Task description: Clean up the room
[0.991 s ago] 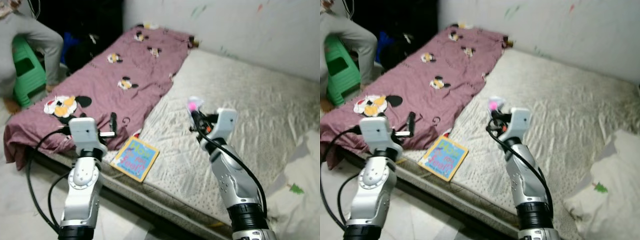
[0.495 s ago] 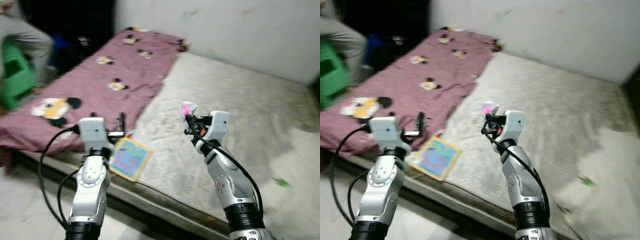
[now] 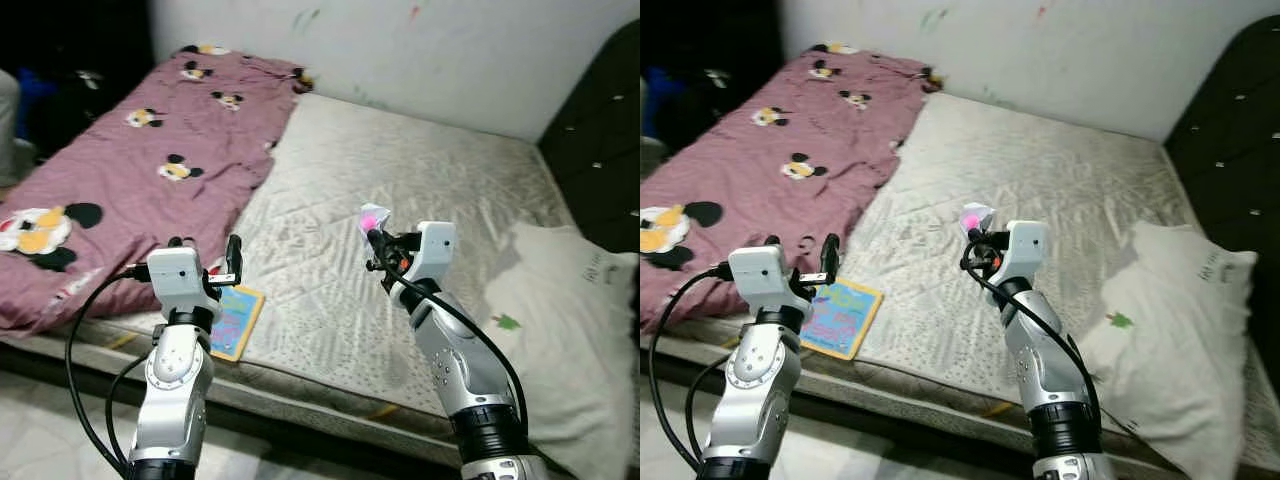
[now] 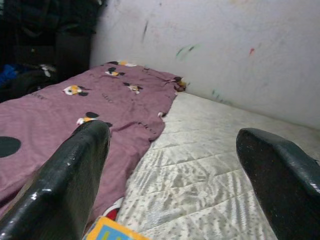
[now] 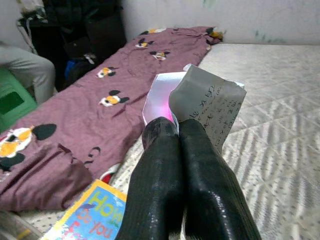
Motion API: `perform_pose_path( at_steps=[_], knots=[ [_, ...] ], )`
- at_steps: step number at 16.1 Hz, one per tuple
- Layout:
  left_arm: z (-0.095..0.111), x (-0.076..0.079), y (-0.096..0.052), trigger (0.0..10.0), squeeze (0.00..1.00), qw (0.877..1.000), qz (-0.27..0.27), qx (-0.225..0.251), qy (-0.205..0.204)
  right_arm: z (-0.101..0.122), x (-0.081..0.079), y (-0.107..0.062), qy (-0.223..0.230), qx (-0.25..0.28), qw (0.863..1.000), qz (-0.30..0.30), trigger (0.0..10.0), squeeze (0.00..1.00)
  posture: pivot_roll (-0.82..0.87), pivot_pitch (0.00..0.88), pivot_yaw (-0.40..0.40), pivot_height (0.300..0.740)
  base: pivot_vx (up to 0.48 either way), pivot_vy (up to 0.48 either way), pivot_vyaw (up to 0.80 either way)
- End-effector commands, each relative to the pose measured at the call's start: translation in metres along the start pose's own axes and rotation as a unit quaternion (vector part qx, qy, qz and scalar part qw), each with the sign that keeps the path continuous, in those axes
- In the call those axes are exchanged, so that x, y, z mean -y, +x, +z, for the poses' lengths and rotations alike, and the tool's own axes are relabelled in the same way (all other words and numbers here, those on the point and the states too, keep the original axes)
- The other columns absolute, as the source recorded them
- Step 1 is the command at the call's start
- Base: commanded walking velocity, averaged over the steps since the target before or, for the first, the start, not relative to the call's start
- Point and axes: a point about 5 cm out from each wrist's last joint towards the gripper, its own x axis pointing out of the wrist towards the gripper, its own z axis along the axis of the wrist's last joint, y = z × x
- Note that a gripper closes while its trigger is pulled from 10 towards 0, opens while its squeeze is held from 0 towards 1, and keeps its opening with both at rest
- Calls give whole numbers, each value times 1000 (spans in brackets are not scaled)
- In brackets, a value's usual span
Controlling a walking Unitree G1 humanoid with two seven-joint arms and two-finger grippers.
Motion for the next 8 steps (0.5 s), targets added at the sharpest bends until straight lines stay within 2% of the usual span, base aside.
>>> perform_pose_path(
  at_steps=[1,8],
  knots=[
    [0,2,-2,10000,0,1000,-2,0,-5,2,-1,2,-9,1,1000,5,10000,0,-18,51,-143,740,0,0,-400],
    [0,7,-1,10000,0,1000,-15,0,-1,-1,0,0,-13,-5,1000,5,10000,0,-17,35,-140,740,0,0,-785]
  ],
)
